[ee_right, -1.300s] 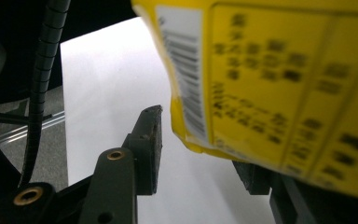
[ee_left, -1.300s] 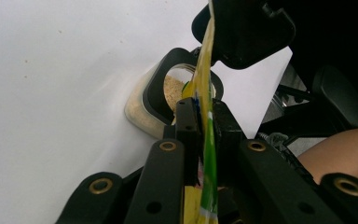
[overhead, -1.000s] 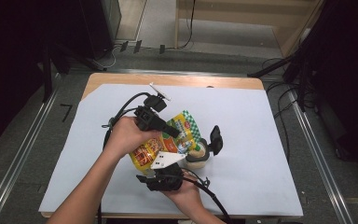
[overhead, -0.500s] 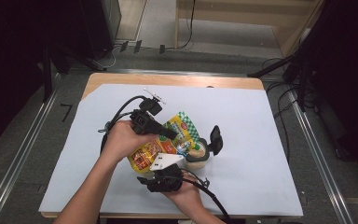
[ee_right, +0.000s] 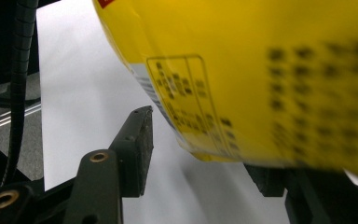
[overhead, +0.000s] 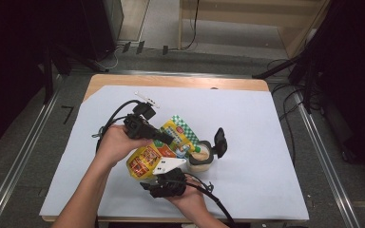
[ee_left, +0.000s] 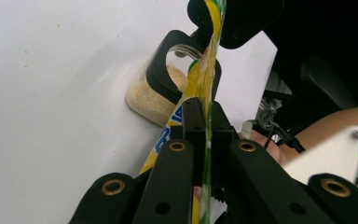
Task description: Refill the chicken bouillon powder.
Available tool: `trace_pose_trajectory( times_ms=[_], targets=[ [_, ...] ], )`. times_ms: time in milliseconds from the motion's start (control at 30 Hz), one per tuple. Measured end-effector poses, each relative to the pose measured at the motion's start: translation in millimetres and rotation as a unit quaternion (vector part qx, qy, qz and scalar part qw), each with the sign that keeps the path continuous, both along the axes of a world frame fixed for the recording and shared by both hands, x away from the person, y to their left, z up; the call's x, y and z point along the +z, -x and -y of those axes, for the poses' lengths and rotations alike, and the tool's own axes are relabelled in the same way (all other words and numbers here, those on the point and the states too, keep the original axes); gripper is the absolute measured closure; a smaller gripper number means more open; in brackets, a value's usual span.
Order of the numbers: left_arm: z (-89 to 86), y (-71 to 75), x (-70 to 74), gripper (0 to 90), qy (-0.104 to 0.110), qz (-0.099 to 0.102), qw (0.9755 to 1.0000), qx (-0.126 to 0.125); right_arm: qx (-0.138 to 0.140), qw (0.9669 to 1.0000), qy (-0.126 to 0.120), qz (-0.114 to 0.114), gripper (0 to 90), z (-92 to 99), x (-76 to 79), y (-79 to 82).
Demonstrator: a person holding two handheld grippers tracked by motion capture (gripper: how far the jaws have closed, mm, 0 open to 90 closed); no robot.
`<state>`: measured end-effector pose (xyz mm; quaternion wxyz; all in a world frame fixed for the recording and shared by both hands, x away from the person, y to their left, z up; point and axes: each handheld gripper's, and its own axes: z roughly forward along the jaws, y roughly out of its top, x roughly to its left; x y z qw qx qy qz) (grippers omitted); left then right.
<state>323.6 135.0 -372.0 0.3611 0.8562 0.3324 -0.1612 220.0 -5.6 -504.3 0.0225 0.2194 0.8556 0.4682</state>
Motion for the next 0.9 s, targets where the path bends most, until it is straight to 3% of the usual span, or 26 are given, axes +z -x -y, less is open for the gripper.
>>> trace_pose_trajectory(
  times_ms=[67,367,733,900],
  targets=[
    [-9.5,0.6,1.1,90.0,0.018,-0.002,0.9998,0.002,-0.006,1.0000,-0.008,0.000,47.9,3.6,1.1,-1.7],
    [-26.9,3.2,8.0,90.0,0.038,0.016,0.9989,0.021,-0.018,0.9996,-0.020,-0.001,46.4,10.6,6.3,-4.1],
    [-50.8,2.8,12.8,90.0,0.047,0.029,0.9971,0.052,-0.029,0.9993,-0.021,-0.013,46.1,15.9,7.2,-7.8],
    [-65.7,0.7,15.6,90.0,0.058,0.041,0.9941,0.082,-0.028,0.9991,-0.020,-0.026,44.6,17.8,6.5,-9.4]
  ],
)
